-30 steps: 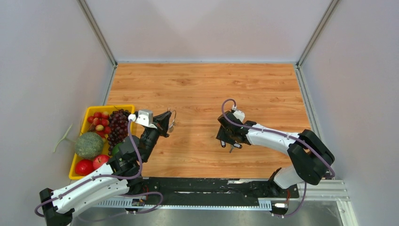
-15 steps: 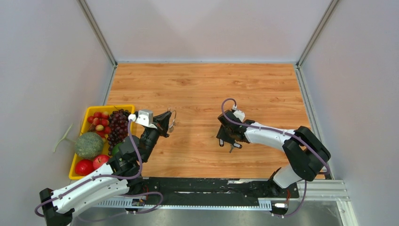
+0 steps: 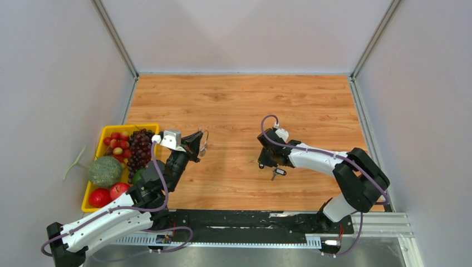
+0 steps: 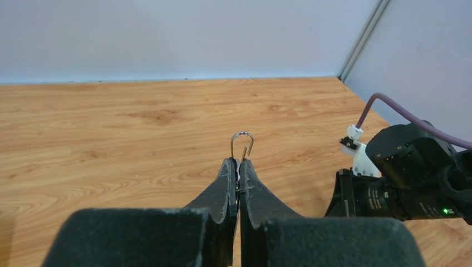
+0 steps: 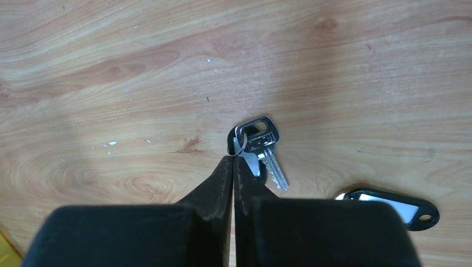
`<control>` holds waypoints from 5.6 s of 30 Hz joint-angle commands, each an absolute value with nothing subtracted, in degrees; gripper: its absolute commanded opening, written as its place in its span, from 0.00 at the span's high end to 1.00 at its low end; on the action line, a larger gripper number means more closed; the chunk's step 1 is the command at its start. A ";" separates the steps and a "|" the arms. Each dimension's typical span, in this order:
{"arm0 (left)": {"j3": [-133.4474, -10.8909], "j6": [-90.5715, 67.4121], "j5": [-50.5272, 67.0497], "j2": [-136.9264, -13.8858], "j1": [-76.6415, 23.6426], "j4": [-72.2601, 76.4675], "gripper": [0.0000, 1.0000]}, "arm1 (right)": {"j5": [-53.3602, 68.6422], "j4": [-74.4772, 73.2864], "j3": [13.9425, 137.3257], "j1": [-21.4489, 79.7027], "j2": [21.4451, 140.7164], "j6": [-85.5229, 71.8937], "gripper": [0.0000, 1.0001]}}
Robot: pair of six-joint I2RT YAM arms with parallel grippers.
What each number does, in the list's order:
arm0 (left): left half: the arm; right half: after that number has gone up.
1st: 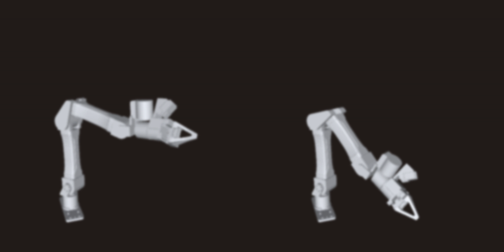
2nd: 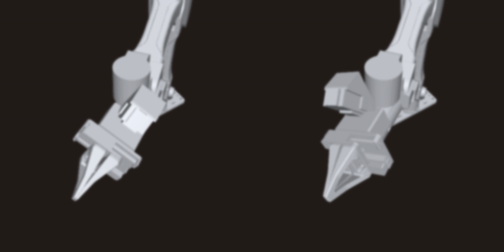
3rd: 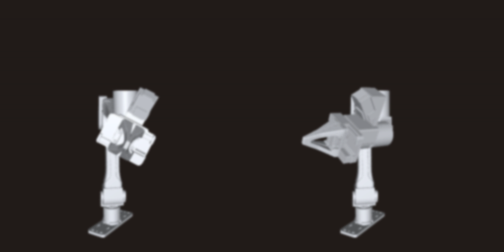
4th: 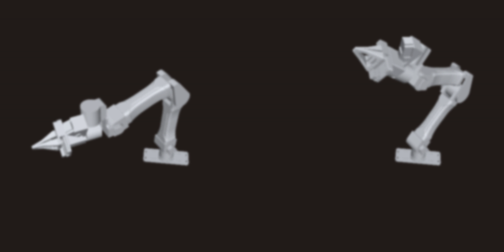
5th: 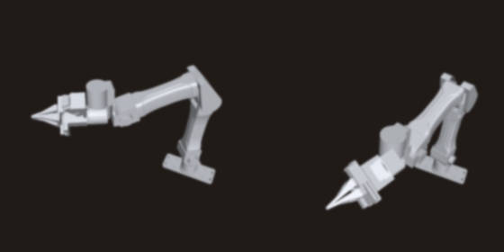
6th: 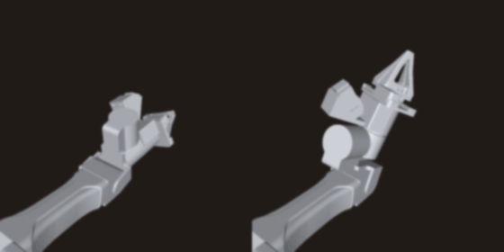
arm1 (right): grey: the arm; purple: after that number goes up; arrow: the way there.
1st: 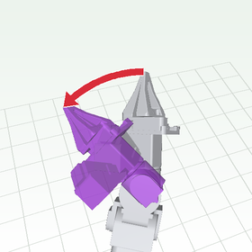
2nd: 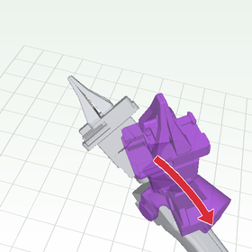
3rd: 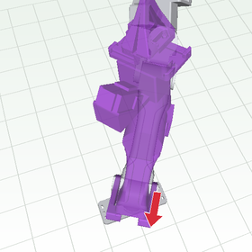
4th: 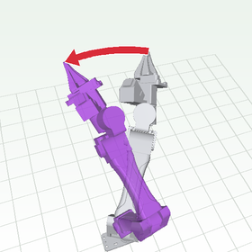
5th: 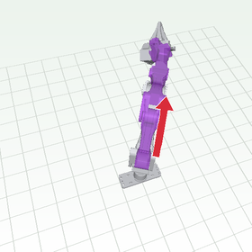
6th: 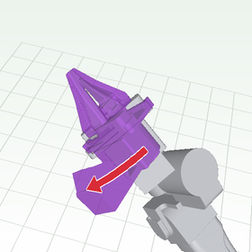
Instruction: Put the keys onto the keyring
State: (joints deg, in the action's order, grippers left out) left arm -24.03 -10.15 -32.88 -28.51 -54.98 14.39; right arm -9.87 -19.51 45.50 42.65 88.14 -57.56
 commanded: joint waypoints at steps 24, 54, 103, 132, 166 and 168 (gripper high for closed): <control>-24.17 -10.78 -31.85 -28.79 -54.77 16.00 1.00 | -10.86 -23.67 51.71 42.34 84.40 -39.46 0.50; -23.92 -10.45 -32.72 -28.54 -54.82 16.08 1.00 | 2.35 -18.86 53.23 41.31 88.78 12.29 0.53; -23.82 -10.27 -33.20 -29.12 -54.81 16.26 1.00 | 4.72 -21.67 55.13 39.81 95.40 12.77 1.00; -22.43 -6.69 -11.88 -26.69 -54.77 21.56 1.00 | 42.93 -22.02 55.39 44.92 62.58 10.74 1.00; -12.88 -2.02 12.36 -24.08 -54.88 41.89 1.00 | 54.27 6.63 56.16 48.14 67.67 -30.75 1.00; -12.67 -2.14 12.45 -23.94 -54.89 42.64 1.00 | 54.28 7.31 55.37 48.36 67.45 -31.24 1.00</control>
State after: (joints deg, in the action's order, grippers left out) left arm -12.99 -3.01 10.41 -24.58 -54.98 36.27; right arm 53.34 2.96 56.49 47.81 69.23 -28.45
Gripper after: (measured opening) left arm 0.019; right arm 0.006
